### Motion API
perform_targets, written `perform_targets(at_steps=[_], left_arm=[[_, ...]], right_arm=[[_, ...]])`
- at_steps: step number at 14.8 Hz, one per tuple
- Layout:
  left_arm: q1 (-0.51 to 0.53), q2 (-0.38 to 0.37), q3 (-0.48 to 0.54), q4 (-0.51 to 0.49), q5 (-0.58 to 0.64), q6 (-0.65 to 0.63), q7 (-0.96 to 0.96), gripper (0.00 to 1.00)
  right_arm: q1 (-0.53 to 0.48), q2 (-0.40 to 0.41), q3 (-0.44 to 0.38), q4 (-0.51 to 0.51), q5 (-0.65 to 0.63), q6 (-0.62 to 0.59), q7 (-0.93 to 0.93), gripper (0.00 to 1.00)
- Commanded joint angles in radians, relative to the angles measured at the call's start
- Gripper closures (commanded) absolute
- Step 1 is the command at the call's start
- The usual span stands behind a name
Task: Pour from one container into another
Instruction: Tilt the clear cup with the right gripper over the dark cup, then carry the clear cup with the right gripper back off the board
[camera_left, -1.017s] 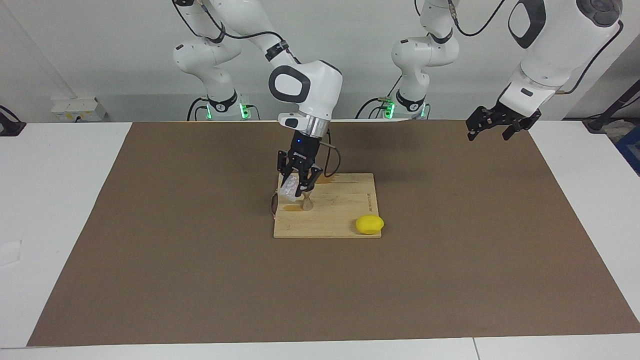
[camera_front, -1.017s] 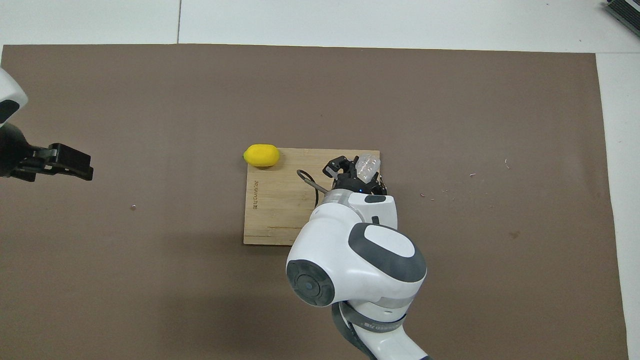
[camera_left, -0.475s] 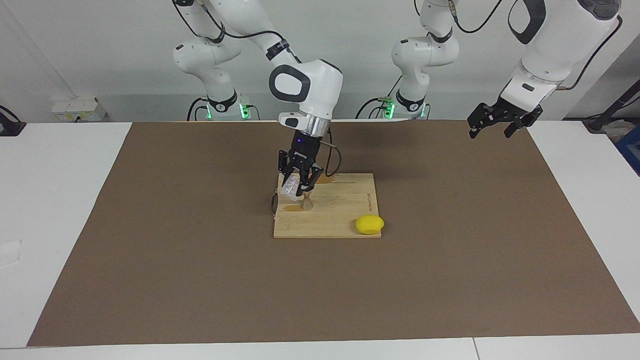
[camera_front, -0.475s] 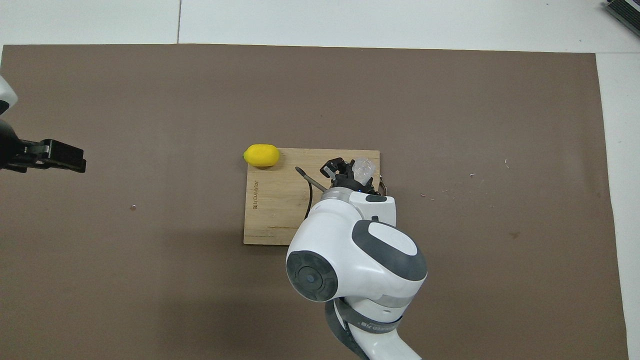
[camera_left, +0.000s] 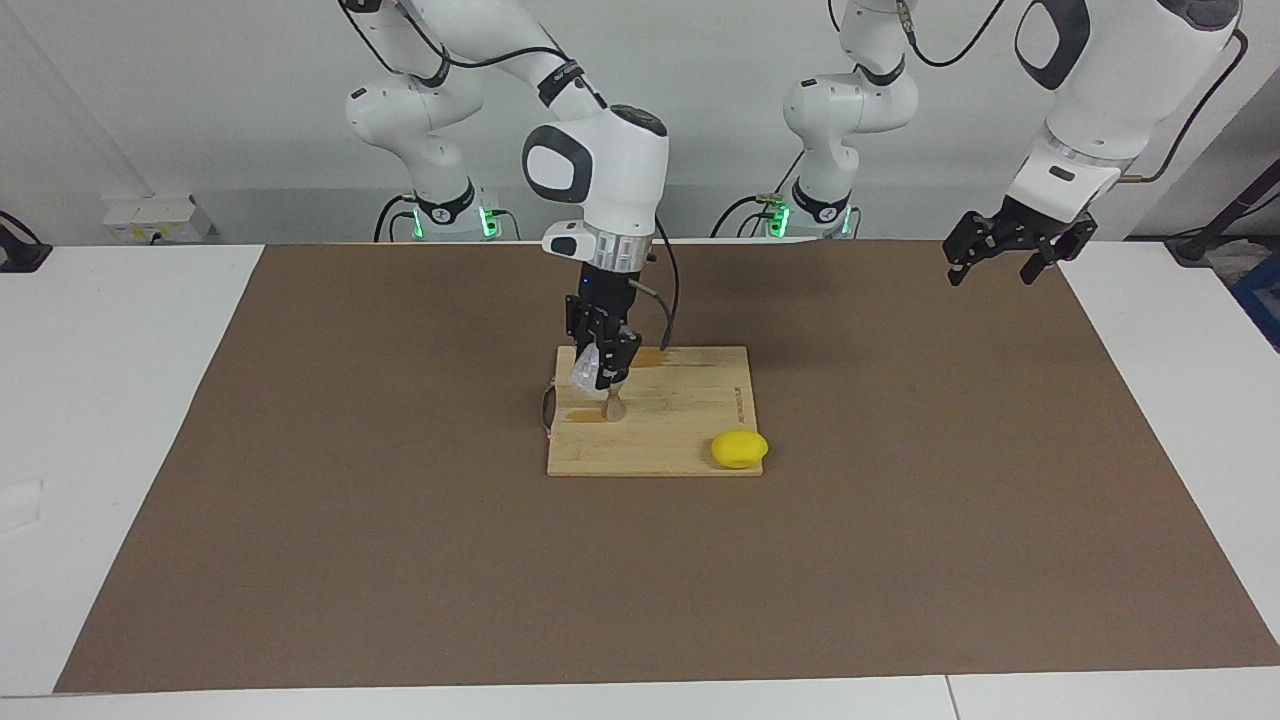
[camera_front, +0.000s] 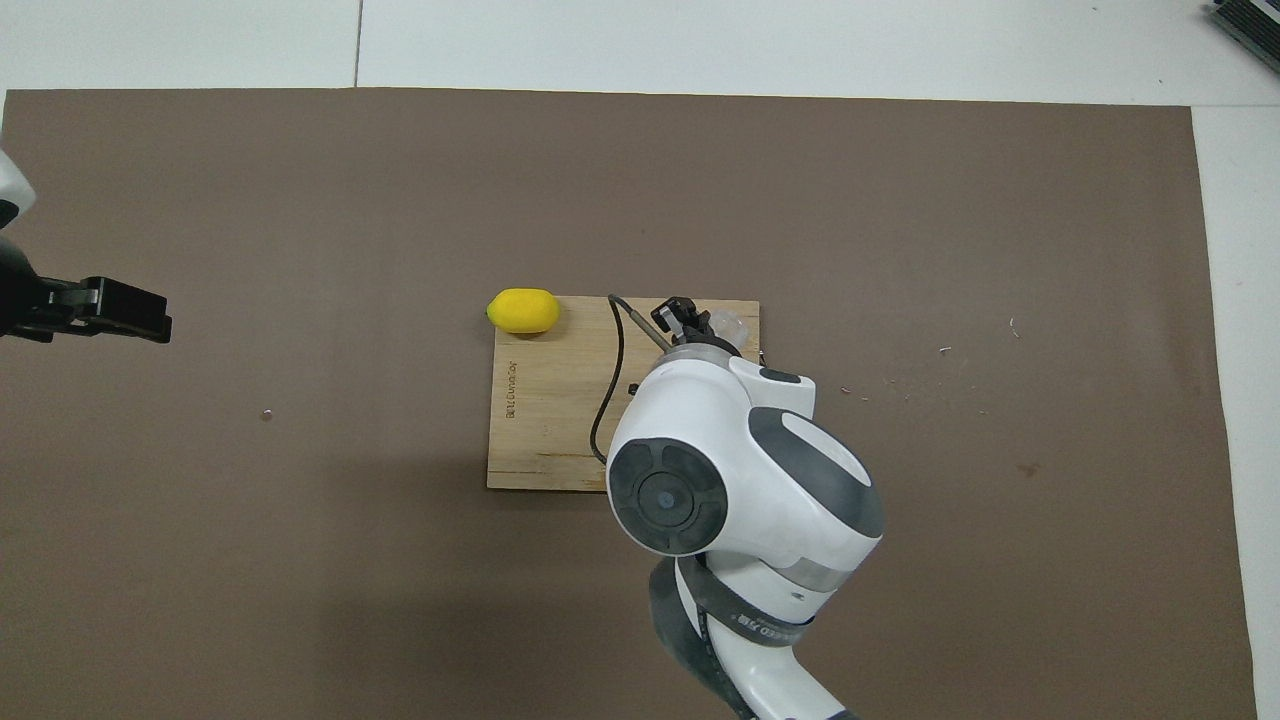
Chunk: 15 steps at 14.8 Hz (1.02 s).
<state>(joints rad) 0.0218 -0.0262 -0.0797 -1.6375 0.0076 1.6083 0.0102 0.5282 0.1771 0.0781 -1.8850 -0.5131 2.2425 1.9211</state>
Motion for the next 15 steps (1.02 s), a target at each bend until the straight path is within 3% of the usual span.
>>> perform_targets(at_steps=[1, 8, 15], left_arm=[[0.009, -0.023, -0.005, -0.031, 0.015, 0.024, 0.011, 0.0], [0.009, -0.023, -0.005, -0.031, 0.015, 0.025, 0.008, 0.0], [0.007, -0.021, -0.005, -0.031, 0.015, 0.028, 0.005, 0.0]], right_arm=[[-0.034, -0.007, 0.008, 0.0, 0.097, 0.019, 0.024, 1.0], [-0.157, 0.012, 0.006, -0.019, 0.492, 0.06, -0.037, 1.0], [-0.339, 0.018, 0.006, -0.143, 0.853, 0.059, -0.261, 1.0]])
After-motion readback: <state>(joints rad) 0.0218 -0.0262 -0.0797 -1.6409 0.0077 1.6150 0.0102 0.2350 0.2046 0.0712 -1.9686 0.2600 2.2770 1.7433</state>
